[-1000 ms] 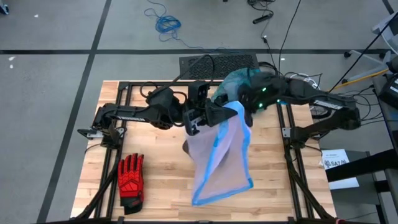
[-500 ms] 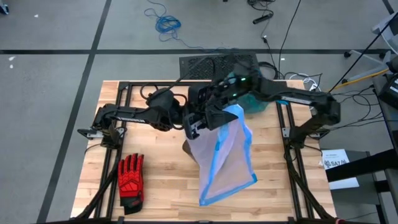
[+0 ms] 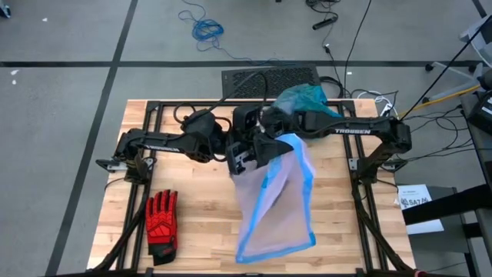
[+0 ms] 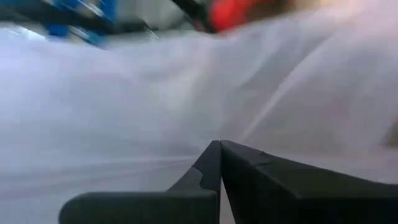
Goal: Place trash/remove bag and relplace
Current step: Put the pink trash bag into the trash bin
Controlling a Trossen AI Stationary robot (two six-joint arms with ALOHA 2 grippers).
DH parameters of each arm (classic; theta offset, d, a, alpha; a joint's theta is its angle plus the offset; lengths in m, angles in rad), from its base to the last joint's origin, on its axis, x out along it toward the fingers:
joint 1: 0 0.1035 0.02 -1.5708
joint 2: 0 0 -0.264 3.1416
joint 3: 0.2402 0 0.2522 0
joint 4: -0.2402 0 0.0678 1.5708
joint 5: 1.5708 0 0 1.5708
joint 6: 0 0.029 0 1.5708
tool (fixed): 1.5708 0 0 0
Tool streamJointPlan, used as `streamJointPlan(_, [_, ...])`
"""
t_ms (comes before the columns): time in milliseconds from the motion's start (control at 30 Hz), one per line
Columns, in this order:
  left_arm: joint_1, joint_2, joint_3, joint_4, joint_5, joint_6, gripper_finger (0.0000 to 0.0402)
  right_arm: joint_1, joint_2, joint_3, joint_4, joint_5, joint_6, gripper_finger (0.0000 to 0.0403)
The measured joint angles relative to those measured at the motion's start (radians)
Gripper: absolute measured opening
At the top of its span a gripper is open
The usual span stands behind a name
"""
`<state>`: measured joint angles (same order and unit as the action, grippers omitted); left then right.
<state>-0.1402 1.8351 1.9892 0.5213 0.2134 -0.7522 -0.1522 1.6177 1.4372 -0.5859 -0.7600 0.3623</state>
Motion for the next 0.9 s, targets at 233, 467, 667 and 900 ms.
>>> streamJointPlan(233, [0.0, 0.0, 0.0, -0.034, 0.02, 0.0, 0.0, 0.023, 0.014, -0.003, -0.197, 0.238, -0.104, 0.0])
streamJointPlan(467, [0.017, 0.002, -0.001, -0.124, 0.007, 0.0, 0.0, 0.007, 0.036, -0.003, -0.194, 0.333, -0.108, 0.0])
streamJointPlan(667, [0.029, -0.002, -0.001, -0.125, -0.001, 0.003, 0.0, 0.007, -0.041, -0.002, -0.133, 0.481, -0.077, 0.0])
streamJointPlan(900, [0.032, -0.037, -0.001, -0.18, -0.002, 0.057, 0.0, -0.042, -0.137, -0.003, -0.112, 0.613, -0.075, 0.0])
